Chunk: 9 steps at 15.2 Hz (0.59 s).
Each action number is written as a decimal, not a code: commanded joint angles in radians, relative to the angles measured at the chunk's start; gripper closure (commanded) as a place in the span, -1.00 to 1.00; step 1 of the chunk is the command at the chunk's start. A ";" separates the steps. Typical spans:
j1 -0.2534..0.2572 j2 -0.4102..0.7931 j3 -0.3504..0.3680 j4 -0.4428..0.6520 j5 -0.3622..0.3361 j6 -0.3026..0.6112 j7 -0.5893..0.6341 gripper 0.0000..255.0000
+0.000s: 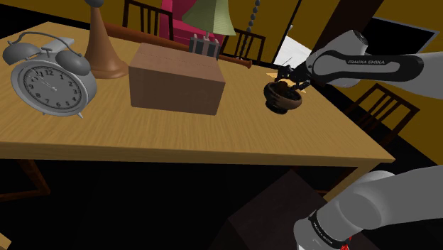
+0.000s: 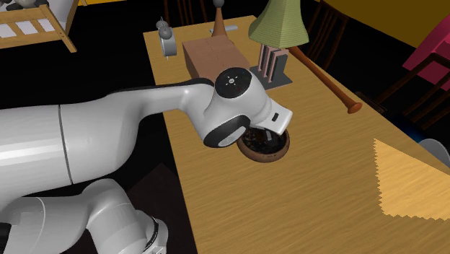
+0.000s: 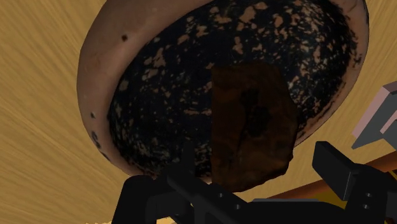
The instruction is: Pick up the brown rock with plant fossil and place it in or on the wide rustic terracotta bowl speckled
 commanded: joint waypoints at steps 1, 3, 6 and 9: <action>0.000 0.002 0.000 0.000 0.000 0.002 0.000 -1.00; 0.000 0.002 0.000 0.000 0.000 0.002 0.000 -1.00; 0.000 0.002 0.000 0.000 0.000 0.002 0.000 1.00; 0.000 0.001 0.000 -0.001 0.000 0.003 0.000 1.00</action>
